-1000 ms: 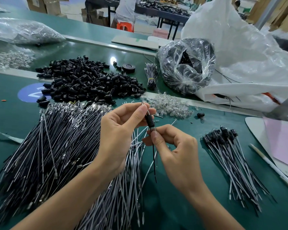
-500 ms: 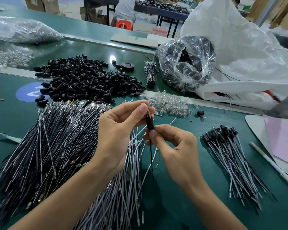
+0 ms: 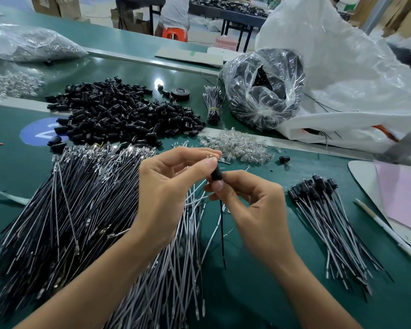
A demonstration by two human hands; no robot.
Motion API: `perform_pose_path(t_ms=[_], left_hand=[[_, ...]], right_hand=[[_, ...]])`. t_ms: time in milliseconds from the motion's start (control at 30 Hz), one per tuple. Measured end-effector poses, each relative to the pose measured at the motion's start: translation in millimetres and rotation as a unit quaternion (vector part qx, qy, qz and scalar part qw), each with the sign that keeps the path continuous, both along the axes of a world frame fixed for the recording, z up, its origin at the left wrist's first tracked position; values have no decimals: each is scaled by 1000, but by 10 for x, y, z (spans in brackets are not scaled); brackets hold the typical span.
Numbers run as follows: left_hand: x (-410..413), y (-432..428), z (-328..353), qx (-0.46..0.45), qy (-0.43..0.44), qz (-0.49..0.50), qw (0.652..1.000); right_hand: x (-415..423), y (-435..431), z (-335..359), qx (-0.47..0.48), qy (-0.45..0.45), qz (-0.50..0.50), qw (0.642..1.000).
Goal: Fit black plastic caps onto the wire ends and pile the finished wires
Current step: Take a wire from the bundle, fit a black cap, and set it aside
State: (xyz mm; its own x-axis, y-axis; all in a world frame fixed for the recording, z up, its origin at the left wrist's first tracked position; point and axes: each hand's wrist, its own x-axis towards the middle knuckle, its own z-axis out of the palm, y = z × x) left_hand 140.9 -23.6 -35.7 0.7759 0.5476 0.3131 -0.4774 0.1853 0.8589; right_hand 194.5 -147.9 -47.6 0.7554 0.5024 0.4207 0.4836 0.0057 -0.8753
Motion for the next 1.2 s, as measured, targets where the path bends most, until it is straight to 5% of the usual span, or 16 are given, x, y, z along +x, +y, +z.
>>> perform_pose_path(t_ms=[1200], left_hand=[[11, -32, -43, 7, -11, -82, 997]], right_hand=[[-7, 47, -79, 48, 3, -54, 997]])
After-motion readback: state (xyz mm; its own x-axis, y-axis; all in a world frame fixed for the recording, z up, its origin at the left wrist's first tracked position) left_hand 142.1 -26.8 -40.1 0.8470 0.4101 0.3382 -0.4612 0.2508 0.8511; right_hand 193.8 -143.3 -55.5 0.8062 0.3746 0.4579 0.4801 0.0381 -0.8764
